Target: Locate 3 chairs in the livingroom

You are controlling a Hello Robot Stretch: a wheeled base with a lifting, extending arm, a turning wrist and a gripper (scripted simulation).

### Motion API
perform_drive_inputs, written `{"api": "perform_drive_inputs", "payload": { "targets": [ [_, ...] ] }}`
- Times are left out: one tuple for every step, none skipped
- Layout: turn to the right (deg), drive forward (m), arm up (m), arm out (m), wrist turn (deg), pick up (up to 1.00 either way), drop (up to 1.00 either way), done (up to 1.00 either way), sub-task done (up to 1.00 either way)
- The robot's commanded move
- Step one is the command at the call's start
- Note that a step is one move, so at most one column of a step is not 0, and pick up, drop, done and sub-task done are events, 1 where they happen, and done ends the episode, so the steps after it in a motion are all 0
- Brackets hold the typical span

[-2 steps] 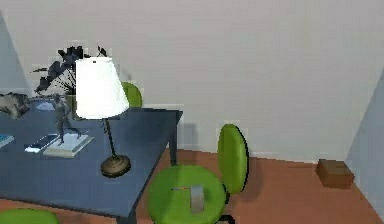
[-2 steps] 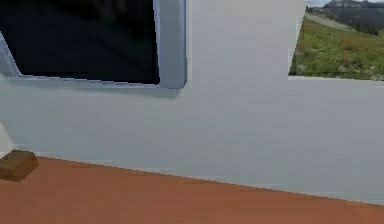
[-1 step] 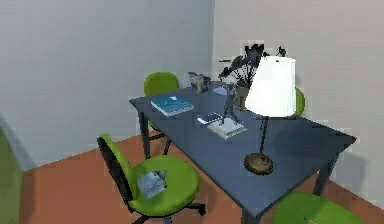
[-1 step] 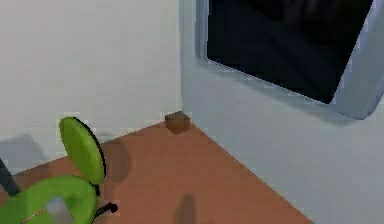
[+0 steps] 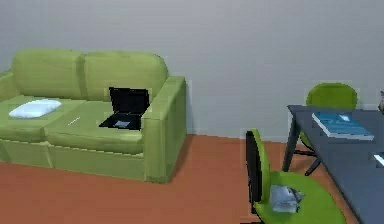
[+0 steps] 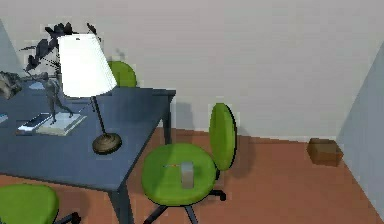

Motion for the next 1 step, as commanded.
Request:
{"api": "perform_drive_inputs", "payload": {
  "targets": [
    [-3.0,0.00,0.00,0.00,0.0,0.00,0.00,0.00,0.00]
  ]
}}
